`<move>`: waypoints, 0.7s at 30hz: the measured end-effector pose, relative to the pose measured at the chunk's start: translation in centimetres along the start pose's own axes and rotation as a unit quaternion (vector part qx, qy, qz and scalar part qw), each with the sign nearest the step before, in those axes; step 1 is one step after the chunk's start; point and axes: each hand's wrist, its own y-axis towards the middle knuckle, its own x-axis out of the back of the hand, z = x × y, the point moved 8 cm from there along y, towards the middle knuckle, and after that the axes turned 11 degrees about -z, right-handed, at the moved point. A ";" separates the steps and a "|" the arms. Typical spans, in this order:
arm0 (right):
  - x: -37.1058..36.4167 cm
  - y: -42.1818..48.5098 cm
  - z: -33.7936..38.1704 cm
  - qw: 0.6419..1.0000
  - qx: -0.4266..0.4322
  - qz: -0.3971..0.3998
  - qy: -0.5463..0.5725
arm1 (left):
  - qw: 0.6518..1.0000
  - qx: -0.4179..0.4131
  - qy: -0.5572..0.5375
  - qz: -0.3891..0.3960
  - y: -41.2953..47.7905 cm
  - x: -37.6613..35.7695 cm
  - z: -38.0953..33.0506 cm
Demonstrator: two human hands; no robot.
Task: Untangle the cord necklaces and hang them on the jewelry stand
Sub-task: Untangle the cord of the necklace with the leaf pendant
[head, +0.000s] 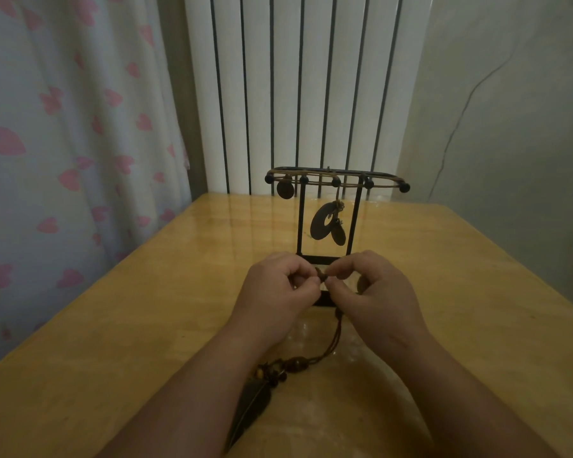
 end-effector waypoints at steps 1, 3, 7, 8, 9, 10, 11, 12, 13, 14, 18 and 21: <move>-0.1 0.0 0.1 1.000 0.010 0.004 -0.014 | 1.000 -0.006 0.009 0.003 0.0 -0.1 0.0; -0.3 -0.1 0.2 0.999 0.024 0.019 -0.044 | 1.000 -0.012 0.023 0.011 -0.1 -0.2 0.1; -0.6 0.0 -0.1 0.994 0.031 0.042 -0.099 | 0.999 -0.018 0.035 0.026 -0.2 -0.5 0.2; -0.7 0.0 -0.1 0.994 0.027 0.044 -0.101 | 0.999 -0.020 0.032 0.029 -0.3 -0.6 0.2; -0.7 0.0 -0.1 0.994 0.022 0.048 -0.097 | 0.999 -0.021 0.027 0.032 -0.3 -0.6 0.1; -0.8 0.0 -0.1 0.994 0.018 0.054 -0.093 | 0.999 -0.021 0.023 0.035 -0.3 -0.6 0.1; -0.9 -0.1 -0.1 0.994 0.015 0.063 -0.089 | 0.999 -0.020 0.021 0.038 -0.3 -0.7 0.0; -1.0 -0.1 0.0 0.994 0.014 0.071 -0.084 | 0.999 -0.020 0.019 0.043 -0.4 -0.7 0.0; -1.0 -0.1 0.1 0.994 0.013 0.075 -0.076 | 0.999 -0.019 0.017 0.047 -0.4 -0.8 0.0; -0.9 -0.1 0.1 0.995 0.013 0.073 -0.068 | 0.999 -0.017 0.013 0.050 -0.4 -0.9 0.0; -0.5 -0.1 0.4 0.998 0.028 0.032 -0.056 | 0.999 -0.007 -0.003 0.047 -0.3 -1.0 -0.2; -0.6 -0.1 0.6 0.997 0.040 0.012 -0.060 | 0.999 0.008 -0.014 0.049 -0.2 -1.0 0.0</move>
